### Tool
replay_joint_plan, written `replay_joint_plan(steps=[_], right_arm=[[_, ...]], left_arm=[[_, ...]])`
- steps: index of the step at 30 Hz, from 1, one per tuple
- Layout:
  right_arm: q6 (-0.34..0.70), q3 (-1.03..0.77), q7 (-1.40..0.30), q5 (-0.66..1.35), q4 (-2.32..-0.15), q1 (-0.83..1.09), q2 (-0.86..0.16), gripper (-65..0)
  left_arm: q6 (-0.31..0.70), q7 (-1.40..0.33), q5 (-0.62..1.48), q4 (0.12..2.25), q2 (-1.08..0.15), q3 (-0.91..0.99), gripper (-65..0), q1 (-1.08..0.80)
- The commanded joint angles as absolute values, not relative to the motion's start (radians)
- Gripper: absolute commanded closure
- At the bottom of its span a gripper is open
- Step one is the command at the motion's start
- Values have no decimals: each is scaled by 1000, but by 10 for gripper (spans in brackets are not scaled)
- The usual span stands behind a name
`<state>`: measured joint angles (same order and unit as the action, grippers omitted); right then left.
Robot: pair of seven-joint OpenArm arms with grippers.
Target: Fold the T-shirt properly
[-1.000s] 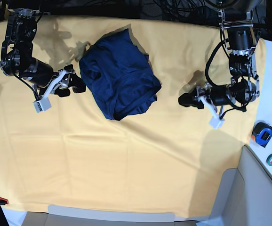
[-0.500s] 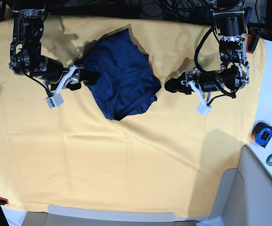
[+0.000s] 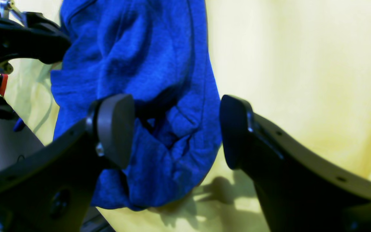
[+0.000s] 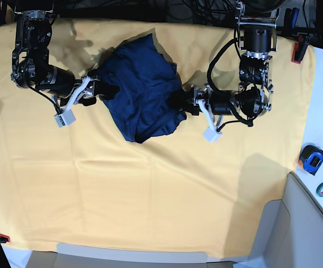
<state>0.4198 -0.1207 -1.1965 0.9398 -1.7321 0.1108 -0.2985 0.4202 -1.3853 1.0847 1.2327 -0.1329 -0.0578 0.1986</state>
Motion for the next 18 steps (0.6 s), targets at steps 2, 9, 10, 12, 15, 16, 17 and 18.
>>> replay_joint_plan(steps=[2, 9, 10, 12, 15, 16, 17, 18], right_arm=[[427, -125, -1179, 955, -1745, 104, -315, -410], [427, -124, -1179, 872, -1744, 142, -326, -392], [427, -124, -1179, 848, -1744, 147, -325, -369], [427, -114, -1179, 796, -1744, 151, -320, -288], [427, -93, -1176, 719, -1744, 157, -315, -157], [427, -82, -1175, 705, -1744, 157, -315, -144], [427, -73, -1175, 696, -1744, 157, -315, -146], [427, -65, -1173, 688, -1744, 157, -314, -150]], left_arm=[[421, -1360, 1079, 1207, -136, -81, -290, 223], [423, -1311, 1081, 1167, -116, -119, -289, 225], [424, -1311, 1082, 1165, -114, -119, -285, 225], [424, -1311, 1082, 1162, -101, -119, -269, 225], [424, -1313, 1082, 1162, -96, -120, -238, 226], [426, -1313, 1082, 1162, -96, -120, -232, 234], [426, -1316, 1079, 1162, -96, -120, -228, 246], [426, -1317, 1078, 1162, -96, -120, -224, 252]])
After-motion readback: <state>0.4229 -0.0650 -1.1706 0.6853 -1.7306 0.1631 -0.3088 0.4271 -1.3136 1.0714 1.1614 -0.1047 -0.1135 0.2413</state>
